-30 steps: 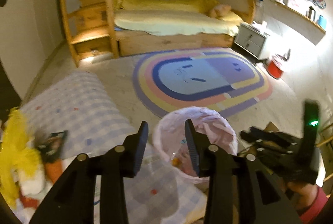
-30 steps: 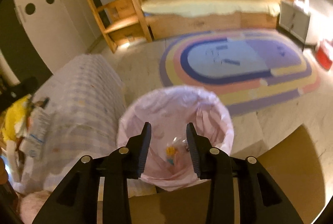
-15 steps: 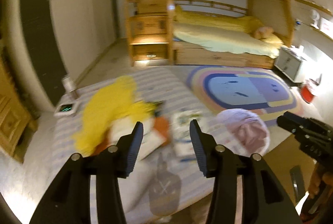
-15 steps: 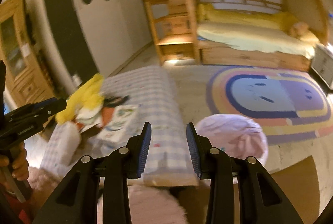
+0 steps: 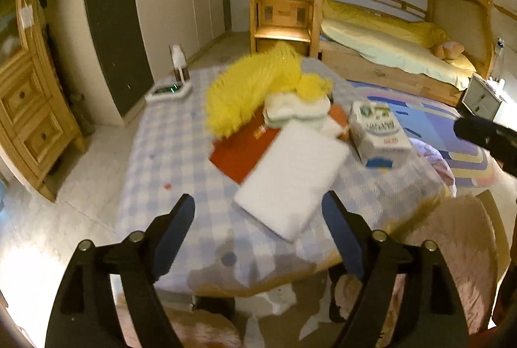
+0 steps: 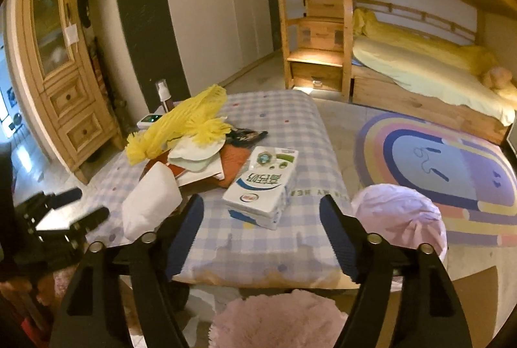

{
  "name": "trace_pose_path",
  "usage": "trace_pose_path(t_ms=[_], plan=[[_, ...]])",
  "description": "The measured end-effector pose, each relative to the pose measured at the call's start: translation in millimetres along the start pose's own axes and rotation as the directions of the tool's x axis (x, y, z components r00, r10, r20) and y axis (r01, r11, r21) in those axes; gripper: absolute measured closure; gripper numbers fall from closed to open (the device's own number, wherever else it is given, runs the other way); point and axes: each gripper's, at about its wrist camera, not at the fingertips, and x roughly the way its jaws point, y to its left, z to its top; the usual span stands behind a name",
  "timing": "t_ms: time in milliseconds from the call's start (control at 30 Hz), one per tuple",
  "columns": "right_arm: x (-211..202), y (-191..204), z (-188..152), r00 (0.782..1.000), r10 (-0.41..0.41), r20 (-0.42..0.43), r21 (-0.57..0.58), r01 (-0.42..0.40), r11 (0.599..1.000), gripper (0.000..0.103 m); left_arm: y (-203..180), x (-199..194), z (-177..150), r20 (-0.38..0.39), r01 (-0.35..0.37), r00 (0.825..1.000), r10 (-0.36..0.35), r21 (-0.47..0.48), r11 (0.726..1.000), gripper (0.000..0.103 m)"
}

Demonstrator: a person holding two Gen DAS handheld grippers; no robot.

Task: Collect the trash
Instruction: 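Return the left tool to the table and grasp the white foam block, then grasp the white milk carton with the right tool while the left tool holds the foam block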

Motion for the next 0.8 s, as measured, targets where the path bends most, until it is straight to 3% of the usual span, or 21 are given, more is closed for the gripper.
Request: trace_pose_path(t_ms=[200,367,433,500,567,667,800], plan=[[9.1,1.2,-1.0,1.0,0.004,-0.017,0.008,-0.004,1.0,0.026,-8.5,21.9,-18.4,-0.044,0.034,0.998,-0.033,0.019,0.999,0.025],[11.2,-1.0,-2.0,1.0,0.001,-0.025,0.013,0.0,1.0,0.026,-7.8,40.2,-22.8,-0.092,0.058,0.994,-0.06,-0.024,0.998,0.04],[11.8,-1.4,-1.5,1.0,0.002,-0.026,0.013,-0.001,1.0,0.026,-5.0,41.7,-23.6,-0.085,0.083,0.993,-0.086,-0.046,0.996,0.044],[11.7,-1.5,-1.4,1.0,0.004,-0.03,0.016,-0.003,1.0,0.026,-4.1,43.1,-23.7,-0.082,0.099,0.991,-0.103,-0.054,0.994,0.06],[11.9,-2.2,-1.8,0.999,0.008,-0.032,0.017,-0.008,1.0,0.026,-3.4,42.2,-24.3,-0.083,0.11,0.99,-0.114,-0.052,0.993,0.067],[10.5,-1.6,-1.6,1.0,0.006,-0.028,0.014,-0.005,1.0,0.026,-3.3,32.1,-24.0,-0.075,0.12,0.99,-0.123,-0.048,0.992,0.07],[13.8,-0.5,-1.4,0.999,-0.005,-0.036,0.008,0.006,1.0,0.025,-8.5,-0.2,-16.8,0.016,0.1,0.995,-0.1,-0.025,0.995,0.07]])
